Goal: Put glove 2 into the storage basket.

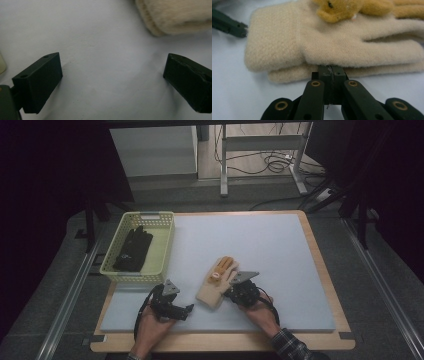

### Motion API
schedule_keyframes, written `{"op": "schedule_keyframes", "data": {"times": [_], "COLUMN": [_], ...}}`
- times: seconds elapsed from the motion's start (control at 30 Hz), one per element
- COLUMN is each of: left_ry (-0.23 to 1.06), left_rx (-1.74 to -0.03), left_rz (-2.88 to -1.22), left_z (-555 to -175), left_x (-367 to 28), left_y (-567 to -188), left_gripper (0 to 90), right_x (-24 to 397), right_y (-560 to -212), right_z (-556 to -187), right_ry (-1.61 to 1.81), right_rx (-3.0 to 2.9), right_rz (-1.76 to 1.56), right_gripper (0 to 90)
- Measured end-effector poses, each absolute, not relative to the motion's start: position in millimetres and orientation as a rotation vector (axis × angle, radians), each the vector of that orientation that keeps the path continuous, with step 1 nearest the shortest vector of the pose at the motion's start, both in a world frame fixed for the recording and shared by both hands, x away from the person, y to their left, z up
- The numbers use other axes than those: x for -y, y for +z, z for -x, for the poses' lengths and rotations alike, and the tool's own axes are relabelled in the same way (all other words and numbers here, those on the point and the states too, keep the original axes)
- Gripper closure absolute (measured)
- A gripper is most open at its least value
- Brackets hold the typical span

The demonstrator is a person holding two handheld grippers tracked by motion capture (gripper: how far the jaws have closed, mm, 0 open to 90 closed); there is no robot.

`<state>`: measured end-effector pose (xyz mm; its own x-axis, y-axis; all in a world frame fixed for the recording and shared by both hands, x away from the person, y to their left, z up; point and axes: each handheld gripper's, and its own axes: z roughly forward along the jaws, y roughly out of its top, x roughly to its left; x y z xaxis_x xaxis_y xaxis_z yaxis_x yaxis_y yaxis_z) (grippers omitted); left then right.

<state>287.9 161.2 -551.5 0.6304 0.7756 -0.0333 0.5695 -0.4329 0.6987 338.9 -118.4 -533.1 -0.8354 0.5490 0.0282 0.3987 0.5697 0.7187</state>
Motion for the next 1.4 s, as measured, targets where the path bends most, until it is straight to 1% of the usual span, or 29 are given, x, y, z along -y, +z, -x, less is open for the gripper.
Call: {"op": "schedule_keyframes", "data": {"times": [0.23, 0.33, 0.63, 0.93, 1.17, 1.4], "left_ry": [0.384, 0.383, 0.383, 0.384, 0.384, 0.384], "left_rx": [-1.048, -1.048, -1.048, -1.055, -1.053, -1.053], "left_rz": [-2.161, -2.161, -2.16, -2.148, -2.151, -2.151], "left_z": [-287.9, -287.9, -287.9, -287.8, -287.8, -287.8], "left_x": [-161.1, -161.2, -161.1, -160.4, -160.5, -160.5], "left_y": [-551.5, -551.5, -551.5, -551.9, -551.8, -551.8], "left_gripper": [2.6, 2.5, 2.5, 2.5, 2.5, 2.5], "right_x": [104.5, 104.9, 114.6, 141.8, 173.0, 204.5], "right_y": [-533.8, -532.6, -522.0, -509.3, -505.7, -501.9], "right_z": [-344.9, -343.9, -333.6, -330.3, -333.4, -334.6], "right_ry": [1.101, 1.094, 1.112, 1.118, 1.105, 1.103], "right_rx": [-2.591, -2.601, -2.597, -2.554, -2.497, -2.423], "right_rz": [-0.769, -0.767, -0.731, -0.779, -0.865, -0.967], "right_gripper": [88.6, 88.3, 82.9, 72.2, 64.3, 51.2]}}
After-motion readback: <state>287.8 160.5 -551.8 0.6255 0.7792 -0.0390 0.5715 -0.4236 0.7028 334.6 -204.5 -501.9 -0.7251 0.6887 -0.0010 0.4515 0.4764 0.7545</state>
